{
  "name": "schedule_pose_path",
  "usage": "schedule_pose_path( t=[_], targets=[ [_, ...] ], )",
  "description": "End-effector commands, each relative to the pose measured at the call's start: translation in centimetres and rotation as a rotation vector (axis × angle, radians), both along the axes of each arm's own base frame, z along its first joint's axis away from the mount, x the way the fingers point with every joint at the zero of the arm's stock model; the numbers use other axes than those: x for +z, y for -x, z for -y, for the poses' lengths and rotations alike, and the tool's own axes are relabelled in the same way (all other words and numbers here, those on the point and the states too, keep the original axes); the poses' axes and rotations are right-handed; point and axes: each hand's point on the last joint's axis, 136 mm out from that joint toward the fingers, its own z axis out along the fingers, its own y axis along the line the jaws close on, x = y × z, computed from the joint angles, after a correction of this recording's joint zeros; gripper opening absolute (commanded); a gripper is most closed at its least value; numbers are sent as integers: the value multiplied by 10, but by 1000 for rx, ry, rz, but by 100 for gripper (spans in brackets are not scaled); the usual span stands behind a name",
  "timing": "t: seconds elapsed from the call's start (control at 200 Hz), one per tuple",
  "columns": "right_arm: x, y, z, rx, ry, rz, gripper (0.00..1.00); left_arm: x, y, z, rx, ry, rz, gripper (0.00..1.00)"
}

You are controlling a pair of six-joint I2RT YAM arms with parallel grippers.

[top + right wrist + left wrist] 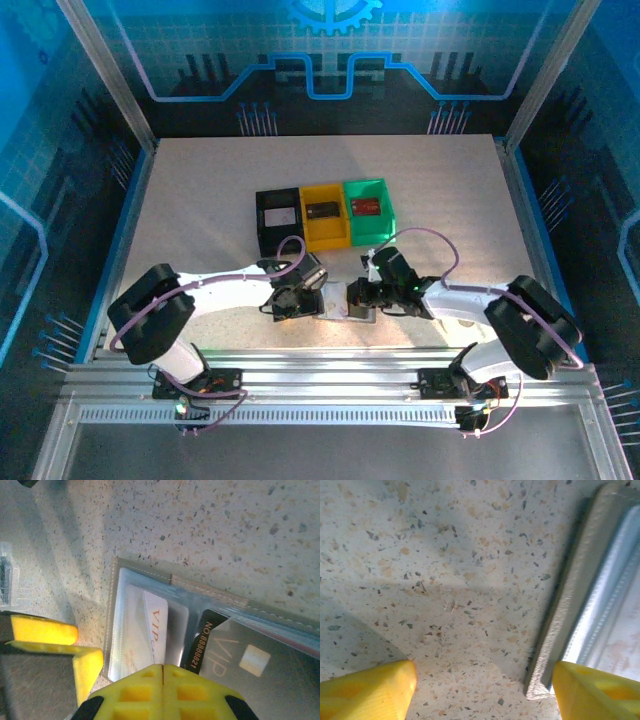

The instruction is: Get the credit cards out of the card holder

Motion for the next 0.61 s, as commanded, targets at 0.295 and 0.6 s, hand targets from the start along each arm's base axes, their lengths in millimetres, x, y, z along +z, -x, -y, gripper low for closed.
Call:
schedule_pose_path(
  t=[0.295,0.6],
  targets=[
    [-3,4,-20,72,-14,-34,0,-27,24,7,28,18,-135,73],
    [1,5,-12,72,18,-6,0,-44,28,3,46,-8,-170,69]
  ],
)
